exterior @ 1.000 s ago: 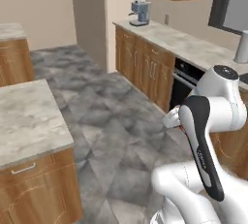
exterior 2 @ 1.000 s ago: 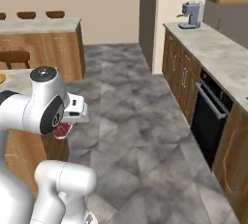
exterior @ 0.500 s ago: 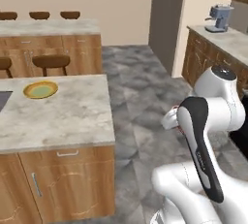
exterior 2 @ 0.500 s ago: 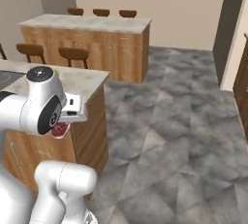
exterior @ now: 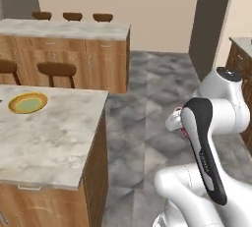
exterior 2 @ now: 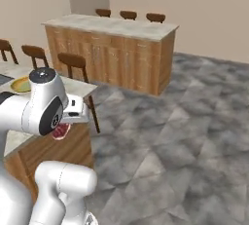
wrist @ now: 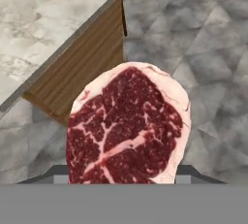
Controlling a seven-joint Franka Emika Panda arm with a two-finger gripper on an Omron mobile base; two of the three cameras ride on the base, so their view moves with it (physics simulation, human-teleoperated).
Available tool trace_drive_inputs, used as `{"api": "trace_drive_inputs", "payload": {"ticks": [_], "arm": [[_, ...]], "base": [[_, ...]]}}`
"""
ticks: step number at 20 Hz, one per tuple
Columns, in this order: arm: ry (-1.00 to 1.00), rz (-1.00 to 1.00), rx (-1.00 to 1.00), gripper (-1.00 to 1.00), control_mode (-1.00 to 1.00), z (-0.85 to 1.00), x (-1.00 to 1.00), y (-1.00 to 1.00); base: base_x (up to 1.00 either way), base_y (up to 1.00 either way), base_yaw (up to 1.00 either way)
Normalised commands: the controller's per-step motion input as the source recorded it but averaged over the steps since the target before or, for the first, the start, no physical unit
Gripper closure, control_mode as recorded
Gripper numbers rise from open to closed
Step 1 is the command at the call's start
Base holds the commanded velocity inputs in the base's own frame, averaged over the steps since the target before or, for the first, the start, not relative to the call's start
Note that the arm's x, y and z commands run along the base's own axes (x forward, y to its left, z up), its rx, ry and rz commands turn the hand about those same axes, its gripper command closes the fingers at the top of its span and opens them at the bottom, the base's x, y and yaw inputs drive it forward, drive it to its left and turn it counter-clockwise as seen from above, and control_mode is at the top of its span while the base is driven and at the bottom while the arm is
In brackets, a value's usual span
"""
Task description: Take the steak from the fridge and place it on the digital scale on the counter by the fridge. Wait a few seconds for a reading, then move it to the plate on the dining counter.
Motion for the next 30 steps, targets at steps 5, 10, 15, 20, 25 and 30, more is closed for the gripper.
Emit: {"api": "trace_drive_inputs", "payload": {"ticks": [5,10,15,20,25,30], "arm": [[0.00,0.00,0.00,1.00,1.00,0.00,0.00,0.00],[0.00,0.00,0.00,1.00,1.00,0.00,0.00,0.00],[0.00,0.00,0.00,1.00,1.00,0.00,0.00,0.00],[0.00,0.00,0.00,1.00,1.00,0.00,0.00,0.00],[0.00,0.00,0.00,1.00,1.00,0.00,0.00,0.00],[0.00,0.00,0.00,1.00,1.00,0.00,0.00,0.00]], "base": [[0.96,-0.70,0.59],[0.73,-0.68,0.65],[0.32,-0.70,0.69],[0.22,-0.71,0.69],[0.55,-0.44,0.76],[0.78,-0.59,0.59]]}}
